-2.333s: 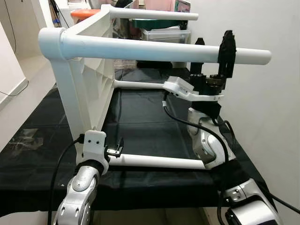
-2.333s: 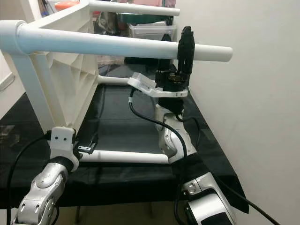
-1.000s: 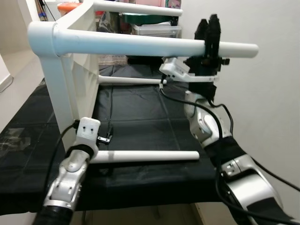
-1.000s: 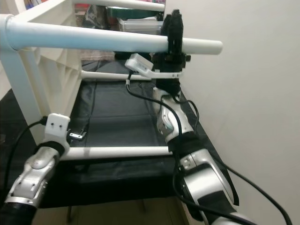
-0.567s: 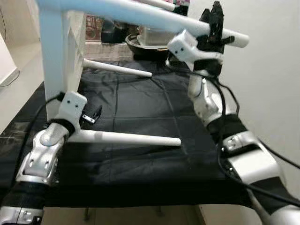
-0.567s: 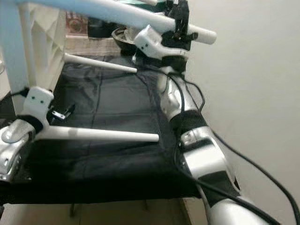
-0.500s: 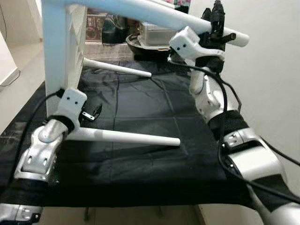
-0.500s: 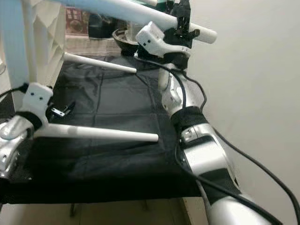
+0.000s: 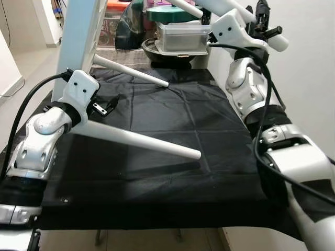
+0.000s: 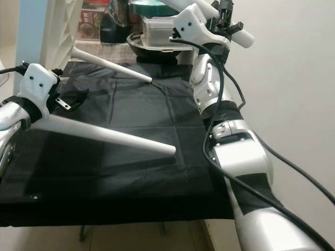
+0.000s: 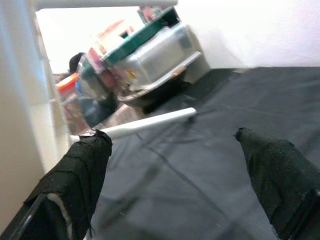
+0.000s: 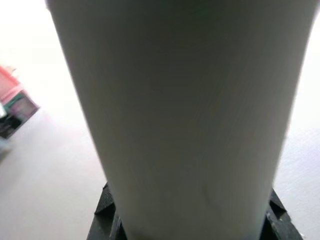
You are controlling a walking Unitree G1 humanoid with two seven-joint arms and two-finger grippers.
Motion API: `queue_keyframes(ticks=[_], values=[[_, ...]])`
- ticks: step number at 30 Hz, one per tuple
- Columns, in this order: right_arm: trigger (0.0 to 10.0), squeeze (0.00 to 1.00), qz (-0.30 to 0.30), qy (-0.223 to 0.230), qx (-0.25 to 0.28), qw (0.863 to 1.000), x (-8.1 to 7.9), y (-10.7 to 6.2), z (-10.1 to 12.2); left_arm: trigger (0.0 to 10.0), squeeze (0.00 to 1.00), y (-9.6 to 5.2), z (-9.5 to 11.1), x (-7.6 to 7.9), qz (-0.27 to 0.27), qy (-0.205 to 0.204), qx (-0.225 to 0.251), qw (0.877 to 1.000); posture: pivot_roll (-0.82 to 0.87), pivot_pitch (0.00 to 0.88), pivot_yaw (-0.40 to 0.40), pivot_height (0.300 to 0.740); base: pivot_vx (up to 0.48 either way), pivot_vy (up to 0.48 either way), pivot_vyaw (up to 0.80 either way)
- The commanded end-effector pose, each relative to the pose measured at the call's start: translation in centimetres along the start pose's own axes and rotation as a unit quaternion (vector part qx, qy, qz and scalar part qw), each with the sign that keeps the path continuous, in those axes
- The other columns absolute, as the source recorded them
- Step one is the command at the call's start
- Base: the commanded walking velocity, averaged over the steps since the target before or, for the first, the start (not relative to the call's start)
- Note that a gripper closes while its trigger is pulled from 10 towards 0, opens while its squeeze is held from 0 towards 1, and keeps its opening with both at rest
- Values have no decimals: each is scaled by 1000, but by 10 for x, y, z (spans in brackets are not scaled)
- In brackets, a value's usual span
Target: Building children table
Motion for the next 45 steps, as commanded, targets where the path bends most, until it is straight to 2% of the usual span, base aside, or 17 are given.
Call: queue_keyframes(ticks=[1, 14, 17, 19, 21, 24, 26, 27, 28, 29, 30, 31, 32, 34, 35, 37, 45], values=[[0, 0, -3, 112, -132, 985, 12, 8, -49, 10000, 0, -7, 5, -34, 51, 33, -6, 998, 92, 0, -29, 740, 0, 0, 0], [0, 0, 108, 228, -294, 922, -52, -38, -106, 10000, 0, 1, 39, -61, 76, 84, 27, 993, 102, 0, -25, 740, 0, 0, 0], [0, 0, 123, 235, -313, 912, -65, -49, -110, 10000, 0, 4, 42, -60, 74, 84, 31, 993, 99, 0, -22, 740, 0, 0, 0], [0, 0, 160, 243, -345, 892, -92, -76, -115, 10000, 0, 10, 41, -47, 58, 73, 38, 995, 98, 0, -19, 740, 0, 0, 0], [0, 0, 160, 243, -345, 892, -92, -76, -115, 10000, 0, 10, 41, -47, 58, 73, 38, 995, 98, 0, -19, 740, 0, 0, 0], [0, 0, 187, 250, -382, 870, -114, -104, -122, 10000, 0, 16, 31, -21, 28, 66, 37, 997, 94, 0, -18, 740, 0, 0, 0], [0, 0, 187, 250, -382, 870, -114, -104, -122, 10000, 0, 16, 31, -21, 28, 66, 37, 997, 94, 0, -18, 740, 0, 0, 0], [0, 0, 197, 254, -398, 859, -123, -116, -125, 10000, 0, 18, 24, -4, 8, 53, 34, 998, 95, 0, -16, 740, 0, 0, 0], [0, 0, 197, 254, -398, 859, -123, -116, -125, 10000, 0, 18, 24, -4, 8, 53, 34, 998, 95, 0, -16, 740, 0, 0, 0], [0, 0, 207, 261, -411, 848, -131, -127, -126, 10000, 0, 20, 15, 18, -16, 36, 30, 999, 93, 0, -14, 740, 0, 0, 0], [0, 0, 207, 261, -411, 848, -131, -127, -126, 10000, 0, 20, 15, 18, -16, 36, 30, 999, 93, 0, -14, 740, 0, 0, 0], [0, 0, 216, 270, -422, 838, -136, -134, -126, 10000, 0, 19, 4, 45, -50, 26, 25, 998, 91, 0, -16, 740, 0, 0, 0], [0, 0, 216, 270, -422, 838, -136, -134, -126, 10000, 0, 19, 4, 45, -50, 26, 25, 998, 91, 0, -16, 740, 0, 0, 0], [0, 0, 222, 278, -430, 830, -140, -139, -125, 10000, 0, 16, -7, 78, -97, 18, 18, 995, 90, 0, -12, 740, 0, 0, 0], [0, 0, 222, 278, -430, 830, -140, -139, -125, 10000, 0, 16, -7, 78, -97, 18, 18, 995, 90, 0, -12, 740, 0, 0, 0], [0, 0, 220, 279, -434, 828, -141, -141, -127, 10000, 0, 9, -18, 107, -144, -1, 7, 990, 90, 4, -14, 740, 0, 0, 0], [0, 0, 206, 280, -434, 831, -137, -140, -131, 10000, 0, 2, -22, 125, -165, -29, 6, 986, 91, 10, -9, 740, 0, 0, 0]])
Point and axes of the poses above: a point about 5 cm out from each wrist's last joint towards the gripper, its own y axis pointing out of the wrist towards the gripper, its own z axis along the axis of the wrist's last joint, x = y × z, the point moved 6 cm from there along y, pointing out of the wrist towards the gripper, and after that the axes turned 13 degrees about -y, right-handed, at the moved point
